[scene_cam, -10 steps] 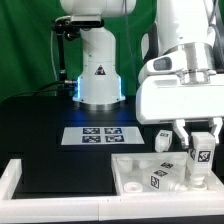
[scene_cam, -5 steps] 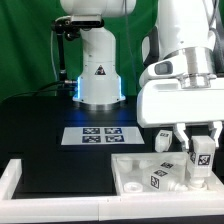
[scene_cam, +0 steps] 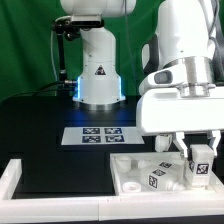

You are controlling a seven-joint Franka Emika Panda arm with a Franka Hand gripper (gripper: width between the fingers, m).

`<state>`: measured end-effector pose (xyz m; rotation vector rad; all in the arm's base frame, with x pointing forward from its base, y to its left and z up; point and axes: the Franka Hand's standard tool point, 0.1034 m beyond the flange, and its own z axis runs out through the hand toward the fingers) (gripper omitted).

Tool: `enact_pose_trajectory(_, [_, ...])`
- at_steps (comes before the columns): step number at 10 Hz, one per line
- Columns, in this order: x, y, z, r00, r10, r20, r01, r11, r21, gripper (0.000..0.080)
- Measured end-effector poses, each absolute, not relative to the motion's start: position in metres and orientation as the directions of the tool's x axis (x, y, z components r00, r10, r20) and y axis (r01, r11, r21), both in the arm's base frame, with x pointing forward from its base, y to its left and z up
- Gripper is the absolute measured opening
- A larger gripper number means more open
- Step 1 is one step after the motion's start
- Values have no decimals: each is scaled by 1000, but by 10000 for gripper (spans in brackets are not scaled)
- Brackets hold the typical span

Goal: Assemble one leg

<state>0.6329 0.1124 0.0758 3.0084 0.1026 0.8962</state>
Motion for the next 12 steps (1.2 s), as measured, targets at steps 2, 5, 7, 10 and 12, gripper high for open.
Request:
enact_pose_trajectory(2, [631, 114, 76, 821, 68, 567, 66, -998, 24, 287])
enact_pose_trajectory(5, [631, 113, 76, 820, 70, 567, 68, -997, 25, 473])
enact_pose_trajectory(7, [635, 87, 82, 841, 79, 536, 67, -997, 41, 607])
enact_pose_trajectory(10, [638, 80, 83, 915, -1, 404, 13, -999, -30, 646])
enact_pose_trajectory(12, [647, 96, 88, 952, -34, 304, -15, -998, -66, 649])
